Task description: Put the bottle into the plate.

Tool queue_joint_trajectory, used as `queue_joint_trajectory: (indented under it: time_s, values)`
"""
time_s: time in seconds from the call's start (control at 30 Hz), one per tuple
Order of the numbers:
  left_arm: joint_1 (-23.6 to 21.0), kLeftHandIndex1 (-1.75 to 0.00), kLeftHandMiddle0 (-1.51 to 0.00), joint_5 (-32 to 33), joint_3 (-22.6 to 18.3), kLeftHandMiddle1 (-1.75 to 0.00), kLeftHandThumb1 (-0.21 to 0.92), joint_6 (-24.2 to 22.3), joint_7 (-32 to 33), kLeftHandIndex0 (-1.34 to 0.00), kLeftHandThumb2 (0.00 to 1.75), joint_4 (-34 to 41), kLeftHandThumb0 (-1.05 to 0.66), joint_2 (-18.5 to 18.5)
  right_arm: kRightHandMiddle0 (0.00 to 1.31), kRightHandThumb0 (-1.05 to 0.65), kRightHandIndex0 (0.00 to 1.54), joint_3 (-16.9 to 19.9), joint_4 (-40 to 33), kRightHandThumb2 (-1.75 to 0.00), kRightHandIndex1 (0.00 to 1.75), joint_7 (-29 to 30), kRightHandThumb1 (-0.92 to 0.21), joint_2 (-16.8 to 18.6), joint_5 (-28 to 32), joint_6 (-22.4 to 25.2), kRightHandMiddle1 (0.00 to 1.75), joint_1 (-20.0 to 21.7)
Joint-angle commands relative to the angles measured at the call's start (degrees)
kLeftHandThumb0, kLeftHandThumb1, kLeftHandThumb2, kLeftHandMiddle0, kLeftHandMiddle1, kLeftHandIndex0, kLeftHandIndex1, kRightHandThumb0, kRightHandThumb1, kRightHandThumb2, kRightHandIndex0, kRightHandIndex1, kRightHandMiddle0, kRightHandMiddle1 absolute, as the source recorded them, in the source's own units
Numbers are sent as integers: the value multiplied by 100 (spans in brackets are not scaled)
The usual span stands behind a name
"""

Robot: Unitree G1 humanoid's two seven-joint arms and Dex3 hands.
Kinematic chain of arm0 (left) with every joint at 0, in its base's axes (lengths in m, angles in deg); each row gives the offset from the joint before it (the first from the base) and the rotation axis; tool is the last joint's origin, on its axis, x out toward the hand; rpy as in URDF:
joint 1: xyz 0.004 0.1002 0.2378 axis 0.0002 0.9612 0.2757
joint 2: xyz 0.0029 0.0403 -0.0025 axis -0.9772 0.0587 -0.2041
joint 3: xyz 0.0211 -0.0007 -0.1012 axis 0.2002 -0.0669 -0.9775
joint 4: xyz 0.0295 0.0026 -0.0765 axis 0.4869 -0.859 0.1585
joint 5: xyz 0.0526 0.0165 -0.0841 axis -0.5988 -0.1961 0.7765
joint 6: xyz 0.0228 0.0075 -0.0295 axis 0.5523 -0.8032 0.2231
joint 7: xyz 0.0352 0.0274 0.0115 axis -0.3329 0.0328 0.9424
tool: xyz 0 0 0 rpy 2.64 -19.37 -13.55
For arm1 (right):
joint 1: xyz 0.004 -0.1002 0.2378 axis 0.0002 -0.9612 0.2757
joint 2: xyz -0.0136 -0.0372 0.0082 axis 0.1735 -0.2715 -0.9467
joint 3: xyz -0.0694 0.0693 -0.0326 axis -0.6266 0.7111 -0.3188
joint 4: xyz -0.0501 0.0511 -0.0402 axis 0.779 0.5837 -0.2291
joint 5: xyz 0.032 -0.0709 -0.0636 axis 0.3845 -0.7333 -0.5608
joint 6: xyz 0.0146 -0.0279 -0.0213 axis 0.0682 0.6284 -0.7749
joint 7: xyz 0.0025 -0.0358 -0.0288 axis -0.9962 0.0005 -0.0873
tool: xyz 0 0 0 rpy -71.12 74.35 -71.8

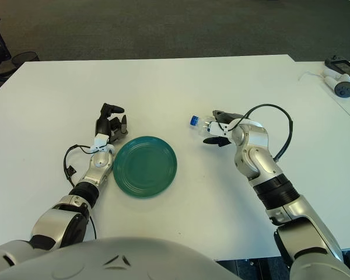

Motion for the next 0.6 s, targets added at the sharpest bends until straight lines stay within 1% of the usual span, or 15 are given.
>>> queue_joint_trajectory:
  time_s: [0.0,0.27,0.57]
  values:
    - [333,-175,-100,21,-28,-175,62,-208,55,-39,93,-281,-40,10,0,-105,0,-82,126,-45,0,-43,-92,9,-122,16,0,156]
    - [325,-175,-99,0,-28,-175,61,-189,120,-39,93,-298,-40,-13,0,-105,0,-111,174,-46,0,-104,-92,-6,-164,-10,0,191]
    - [316,-175,-97,-2,-20,-175,62,-159,118,-39,93,-319,-40,-45,0,-105,0,-2,252,-43,0,176,-92,-7,-48,-178,0,97]
